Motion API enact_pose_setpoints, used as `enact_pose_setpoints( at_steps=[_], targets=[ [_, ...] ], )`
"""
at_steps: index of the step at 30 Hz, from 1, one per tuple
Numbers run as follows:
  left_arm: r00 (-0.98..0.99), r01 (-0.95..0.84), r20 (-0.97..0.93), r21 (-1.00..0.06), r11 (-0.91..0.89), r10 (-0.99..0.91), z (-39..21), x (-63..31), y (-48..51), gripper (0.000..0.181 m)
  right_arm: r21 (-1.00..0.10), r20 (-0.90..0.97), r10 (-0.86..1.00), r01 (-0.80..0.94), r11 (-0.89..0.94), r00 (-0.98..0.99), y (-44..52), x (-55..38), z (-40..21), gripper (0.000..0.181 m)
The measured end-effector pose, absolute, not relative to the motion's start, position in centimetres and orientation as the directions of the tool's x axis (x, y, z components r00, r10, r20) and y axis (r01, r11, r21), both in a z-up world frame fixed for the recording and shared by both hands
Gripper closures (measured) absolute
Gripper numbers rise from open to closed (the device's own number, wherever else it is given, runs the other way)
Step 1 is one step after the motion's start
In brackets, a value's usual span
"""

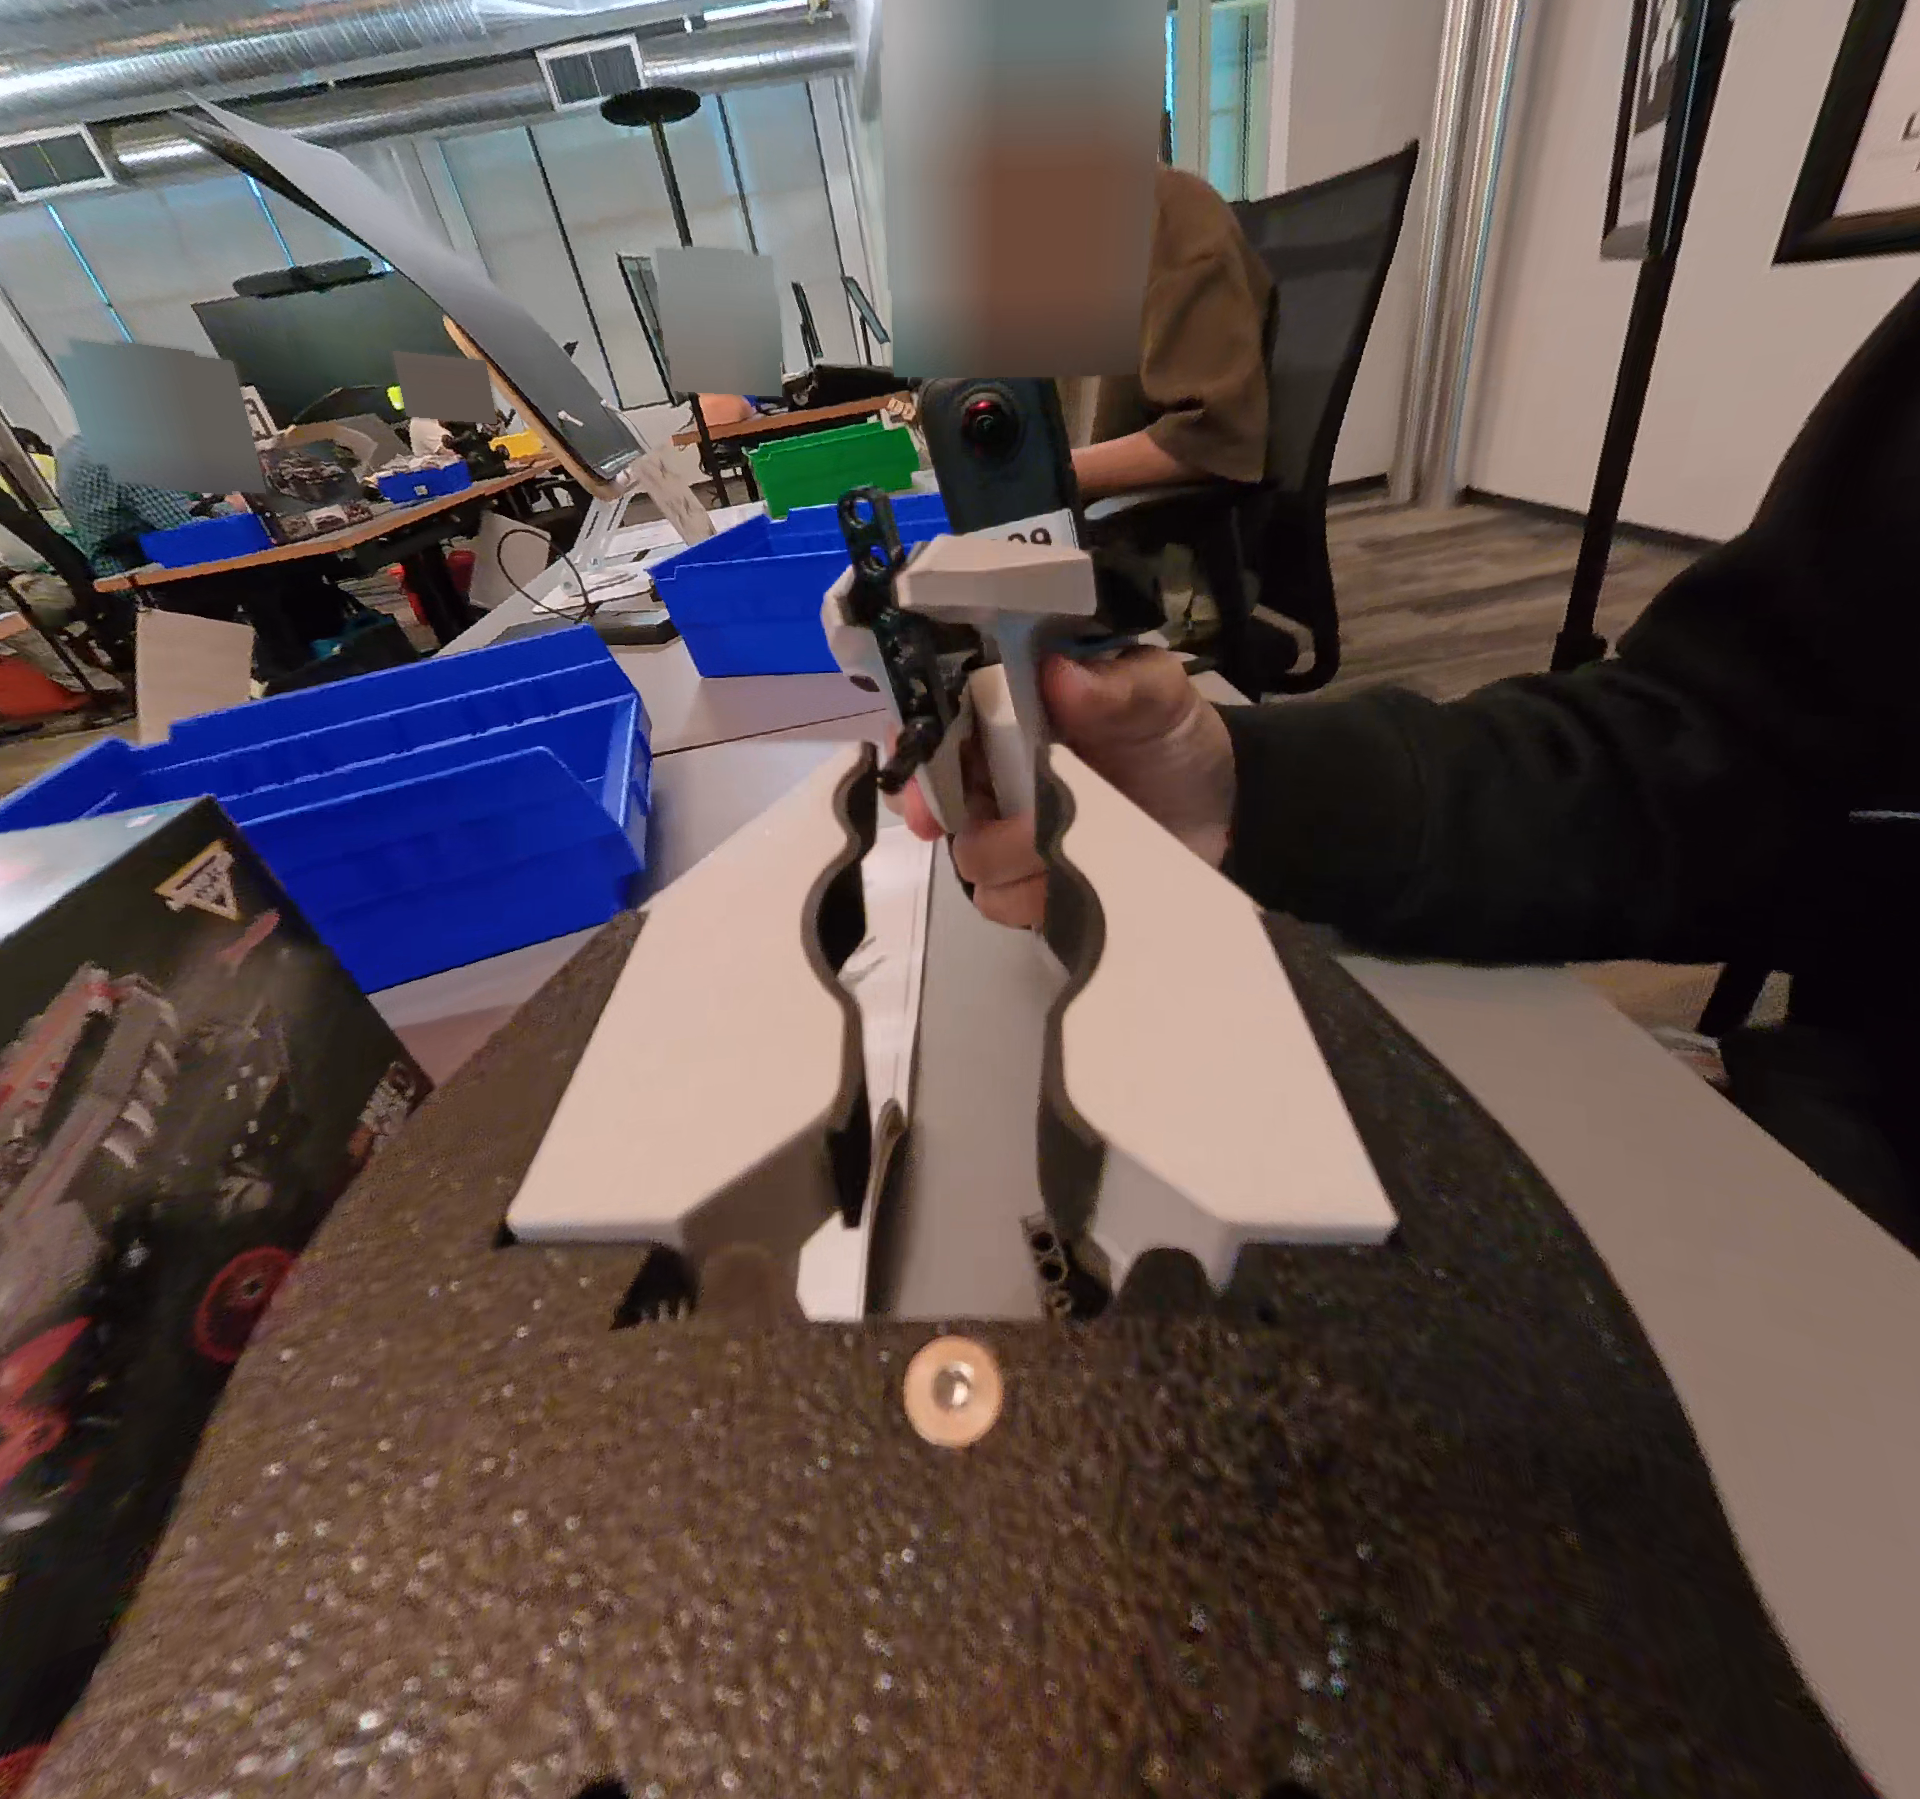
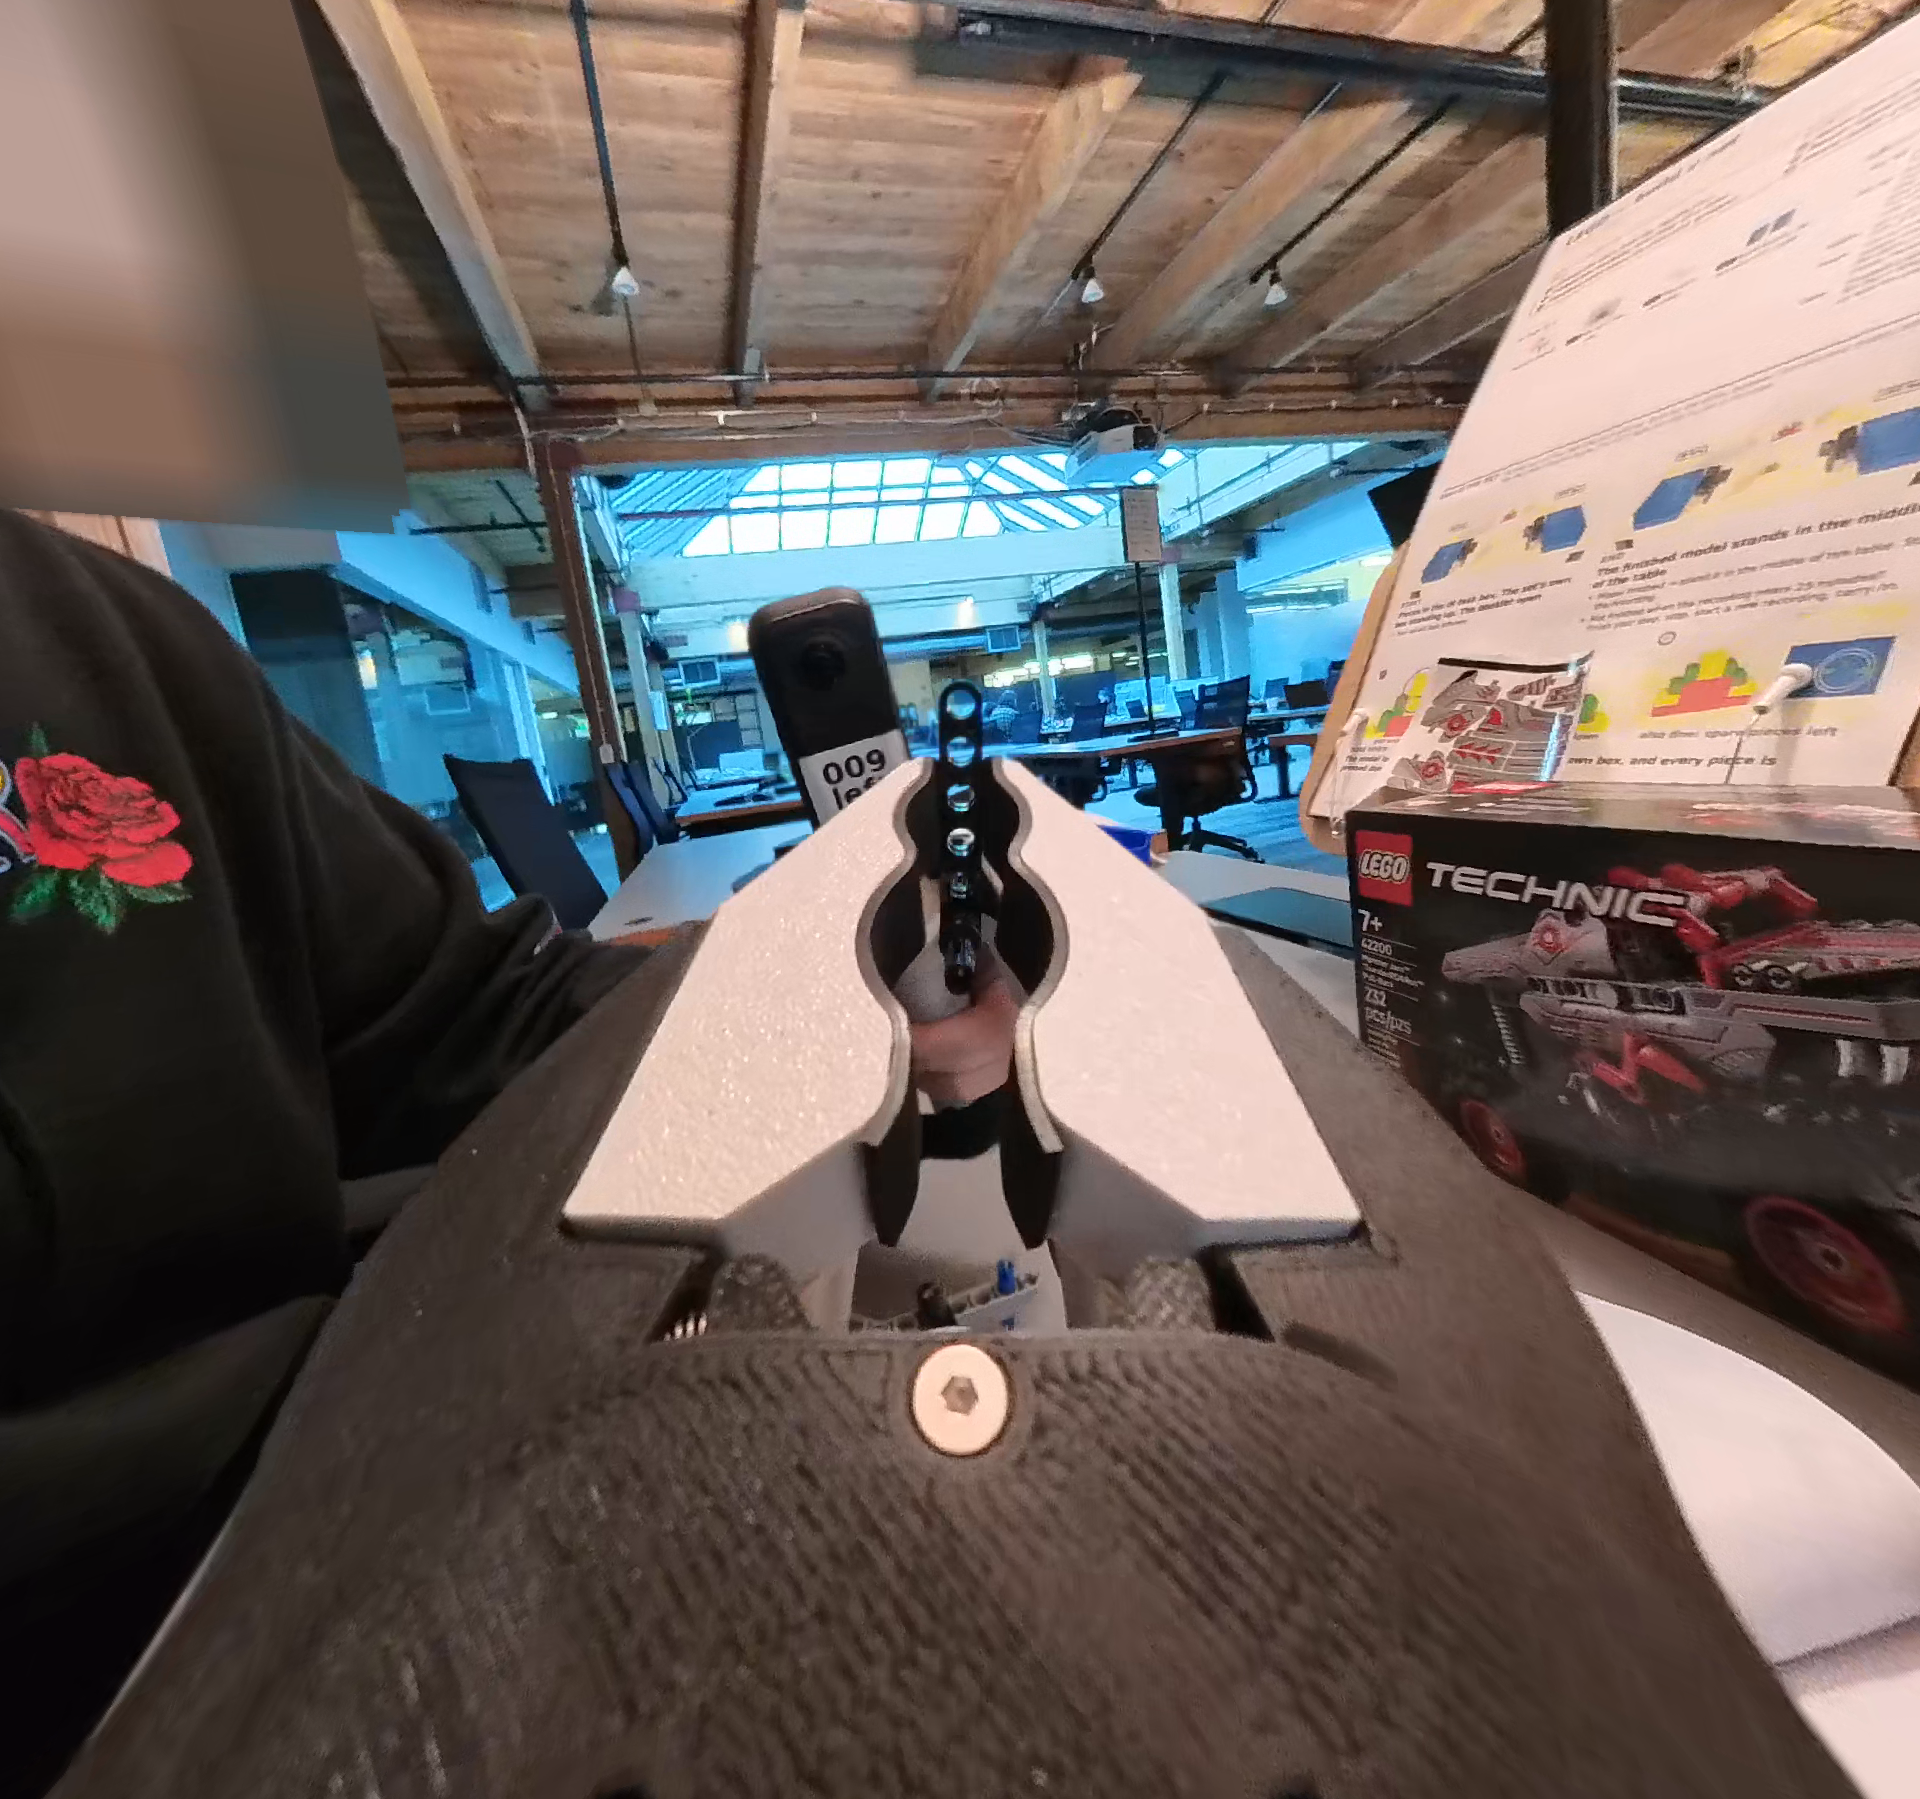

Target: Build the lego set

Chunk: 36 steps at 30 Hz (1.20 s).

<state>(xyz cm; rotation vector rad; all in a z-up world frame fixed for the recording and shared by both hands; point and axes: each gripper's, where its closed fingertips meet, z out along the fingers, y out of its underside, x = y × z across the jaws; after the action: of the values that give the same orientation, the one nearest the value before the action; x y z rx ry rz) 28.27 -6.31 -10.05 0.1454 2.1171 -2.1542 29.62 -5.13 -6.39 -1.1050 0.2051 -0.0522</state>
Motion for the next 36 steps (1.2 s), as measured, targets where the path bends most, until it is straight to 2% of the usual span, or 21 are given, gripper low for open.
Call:
enact_pose_setpoints(
  at_steps=[2,6,9,12,14,17,19,24,27,36],
  targets=[
    [-0.986,0.162,-0.162,-0.987,-0.012,-0.025,-9.5,28.6,-5.7,0.148,-0.883,-0.16,-0.139,-0.079,0.462,0.977,-5.5,29.9,-6.4,0.176],
    [-0.985,0.163,-0.161,-0.986,-0.02,-0.064,-8.1,29.5,-4.4,0.151,-0.872,-0.176,-0.13,-0.094,0.48,0.976,-6.0,30.0,-6.3,0.176],
    [-0.973,0.2,-0.203,-0.979,0.038,-0.109,-8.0,30.4,-3.6,0.153,-0.88,-0.182,-0.15,-0.093,0.466,0.972,-6.1,30.3,-6.6,0.176],
    [-0.944,0.226,-0.264,-0.954,0.199,-0.197,-9.4,33.0,-2.0,0.162,-0.9,-0.17,-0.194,-0.071,0.431,0.966,-6.6,30.8,-7.1,0.177],
    [-0.934,0.171,-0.266,-0.919,0.354,-0.239,-11.8,35.3,0.2,0.164,-0.911,-0.175,-0.235,-0.067,0.407,0.956,-7.0,31.3,-7.5,0.176],
    [-0.932,0.094,-0.284,-0.79,0.606,-0.226,-17.1,37.7,4.5,0.157,-0.923,-0.191,-0.276,-0.077,0.377,0.942,-7.4,32.1,-8.2,0.176],
    [-0.941,0.097,-0.291,-0.719,0.689,-0.172,-19.9,37.9,6.2,0.155,-0.939,-0.191,-0.311,-0.081,0.335,0.931,-7.2,32.6,-9.1,0.176],
    [-0.942,0.182,-0.329,-0.665,0.725,-0.065,-23.0,37.7,5.8,0.154,-0.965,-0.198,-0.346,-0.119,0.234,0.917,-5.9,33.2,-11.0,0.176],
    [-0.955,0.164,-0.294,-0.634,0.756,-0.04,-24.4,37.4,5.6,0.146,-0.971,-0.186,-0.368,-0.113,0.21,0.911,-5.8,33.4,-11.4,0.177],
    [-0.987,0.132,-0.154,-0.674,0.727,0.036,-25.7,35.1,4.8,0.16,-0.98,-0.159,-0.419,-0.092,0.177,0.894,-5.8,33.9,-11.9,0.177]
  ],
)
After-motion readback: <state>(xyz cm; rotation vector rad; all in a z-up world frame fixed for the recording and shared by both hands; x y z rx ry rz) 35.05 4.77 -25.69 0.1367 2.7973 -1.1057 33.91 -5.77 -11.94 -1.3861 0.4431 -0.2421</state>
